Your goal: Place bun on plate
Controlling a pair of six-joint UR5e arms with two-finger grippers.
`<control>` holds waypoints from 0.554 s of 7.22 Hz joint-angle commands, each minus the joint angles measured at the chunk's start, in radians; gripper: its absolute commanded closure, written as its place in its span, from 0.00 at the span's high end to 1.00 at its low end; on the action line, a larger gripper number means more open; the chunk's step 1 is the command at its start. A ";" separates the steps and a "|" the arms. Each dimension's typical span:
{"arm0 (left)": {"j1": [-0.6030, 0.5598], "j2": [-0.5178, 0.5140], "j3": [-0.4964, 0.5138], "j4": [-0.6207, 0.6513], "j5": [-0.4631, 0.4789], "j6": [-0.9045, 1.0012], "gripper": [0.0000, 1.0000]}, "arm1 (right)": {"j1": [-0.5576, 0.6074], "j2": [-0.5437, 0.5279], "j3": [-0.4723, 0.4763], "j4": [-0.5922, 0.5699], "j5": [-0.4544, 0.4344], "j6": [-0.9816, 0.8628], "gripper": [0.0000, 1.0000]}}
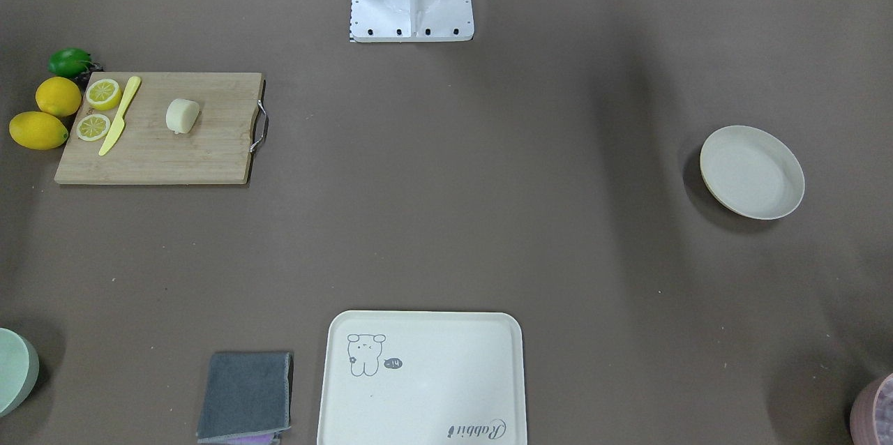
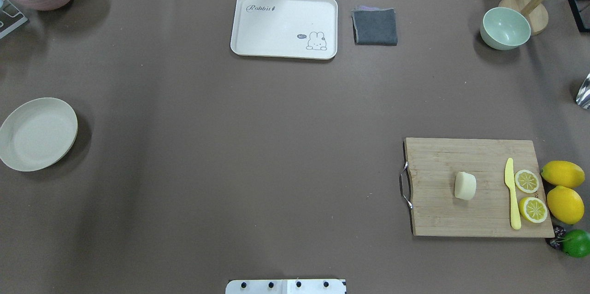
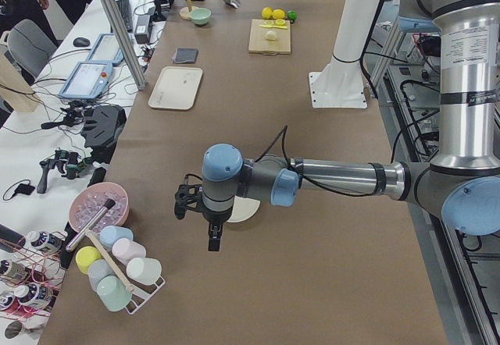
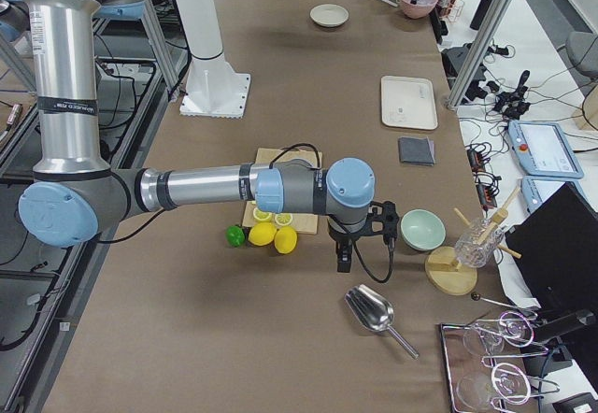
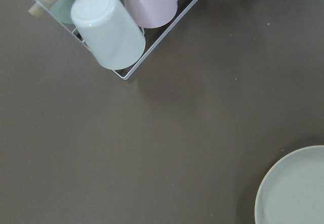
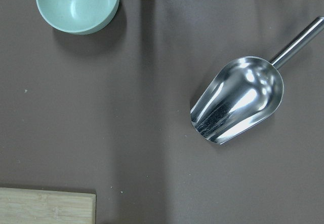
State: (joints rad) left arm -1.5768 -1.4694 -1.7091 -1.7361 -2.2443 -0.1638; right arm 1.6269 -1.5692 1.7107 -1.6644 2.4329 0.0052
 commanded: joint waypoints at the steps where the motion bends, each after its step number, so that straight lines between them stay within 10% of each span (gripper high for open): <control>1: -0.002 0.003 0.003 -0.002 0.000 -0.002 0.98 | -0.001 0.003 0.001 0.000 -0.002 0.001 1.00; 4: -0.005 0.000 0.012 0.000 0.002 0.000 0.98 | -0.001 -0.008 0.003 0.000 0.003 0.001 1.00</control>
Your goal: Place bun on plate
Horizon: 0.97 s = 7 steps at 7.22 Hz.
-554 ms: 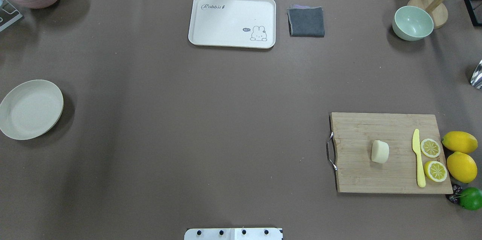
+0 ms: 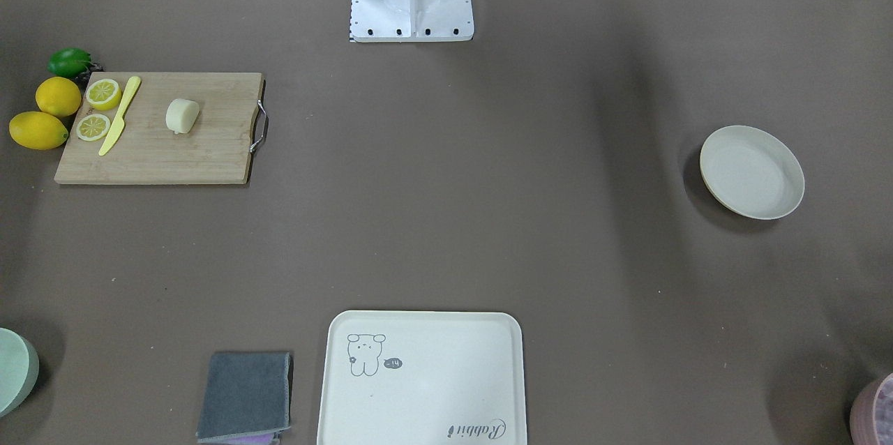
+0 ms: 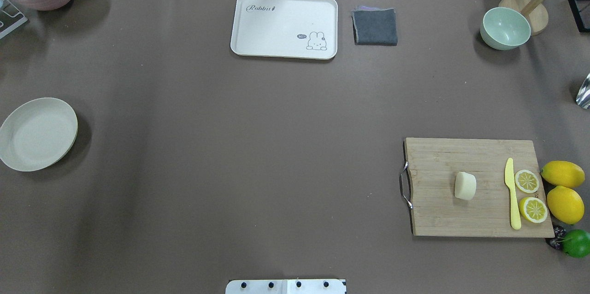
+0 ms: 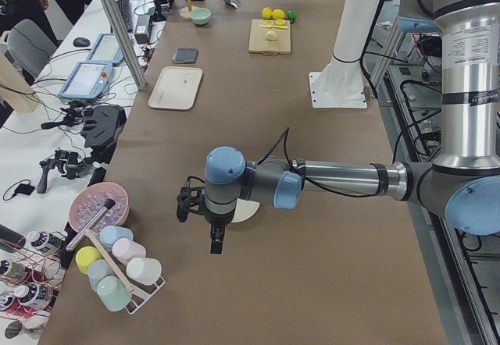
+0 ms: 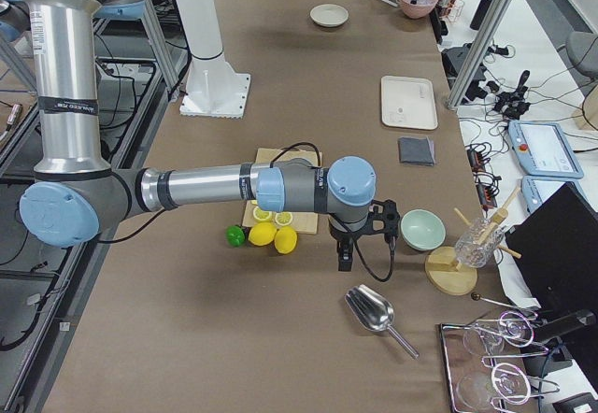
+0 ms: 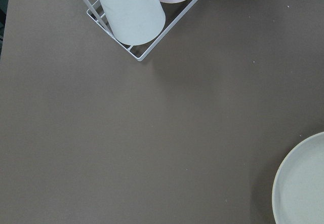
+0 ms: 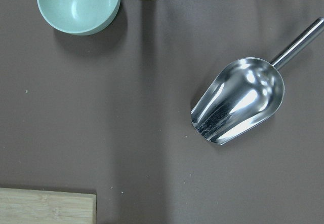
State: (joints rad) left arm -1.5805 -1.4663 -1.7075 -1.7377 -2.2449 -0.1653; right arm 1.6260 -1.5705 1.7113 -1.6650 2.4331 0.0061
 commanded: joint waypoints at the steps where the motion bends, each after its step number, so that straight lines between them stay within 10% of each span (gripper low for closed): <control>1: -0.004 0.000 -0.010 0.003 -0.001 0.001 0.98 | 0.000 -0.003 0.005 0.001 0.006 0.000 1.00; 7: -0.003 0.001 -0.012 0.006 0.004 0.000 0.98 | -0.009 0.003 0.007 -0.001 0.006 0.002 1.00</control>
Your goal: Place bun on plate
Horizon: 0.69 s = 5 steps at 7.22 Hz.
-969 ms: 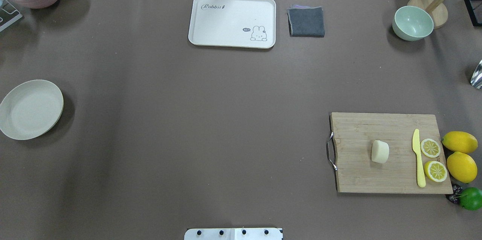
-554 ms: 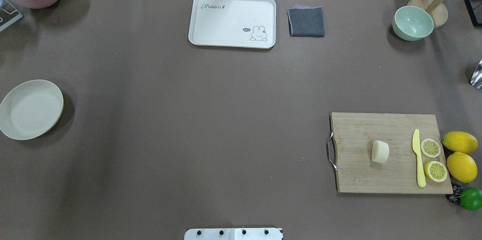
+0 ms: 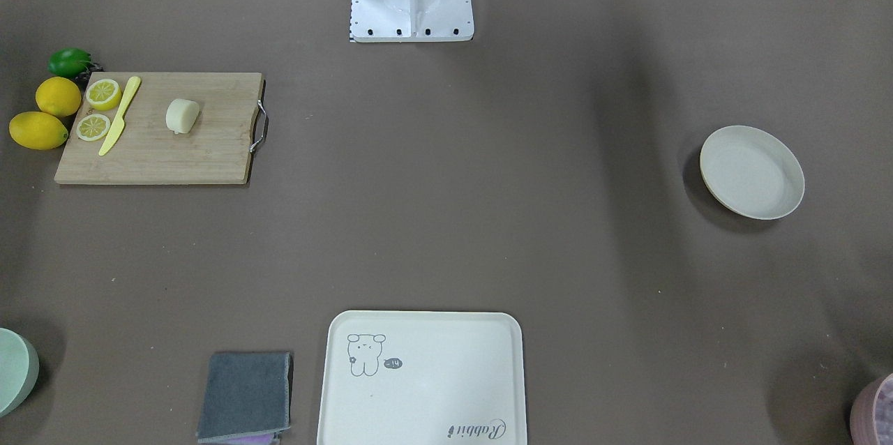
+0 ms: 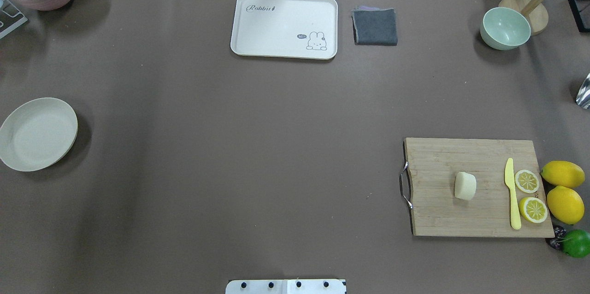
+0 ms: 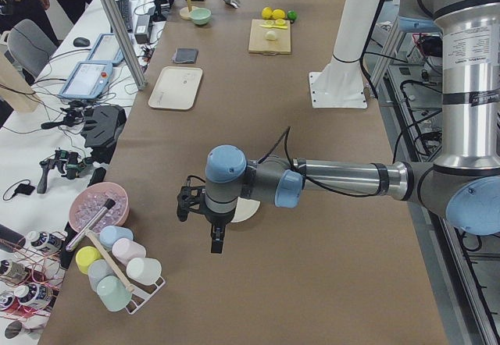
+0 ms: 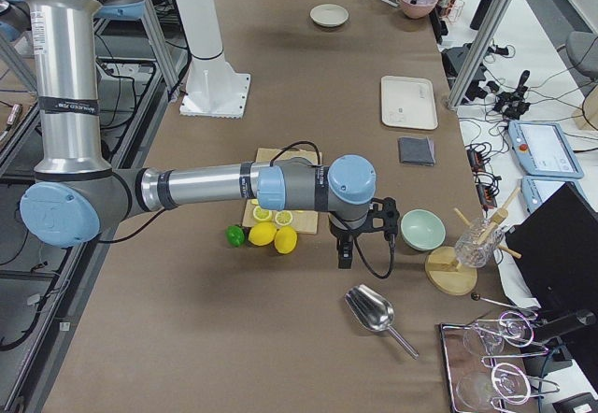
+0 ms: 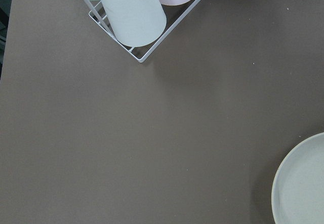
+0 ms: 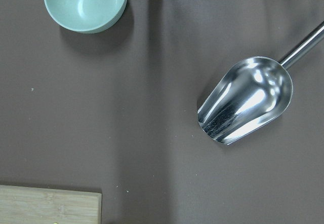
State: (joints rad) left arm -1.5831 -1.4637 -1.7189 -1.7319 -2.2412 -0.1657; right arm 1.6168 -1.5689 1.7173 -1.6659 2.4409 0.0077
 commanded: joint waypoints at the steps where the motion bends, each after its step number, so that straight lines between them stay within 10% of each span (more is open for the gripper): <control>1: 0.000 -0.003 -0.001 0.000 0.000 0.000 0.98 | 0.000 0.003 -0.001 0.000 -0.002 0.001 1.00; 5: 0.002 -0.012 0.004 0.000 0.000 0.000 0.98 | -0.002 0.003 -0.001 -0.002 -0.002 0.001 1.00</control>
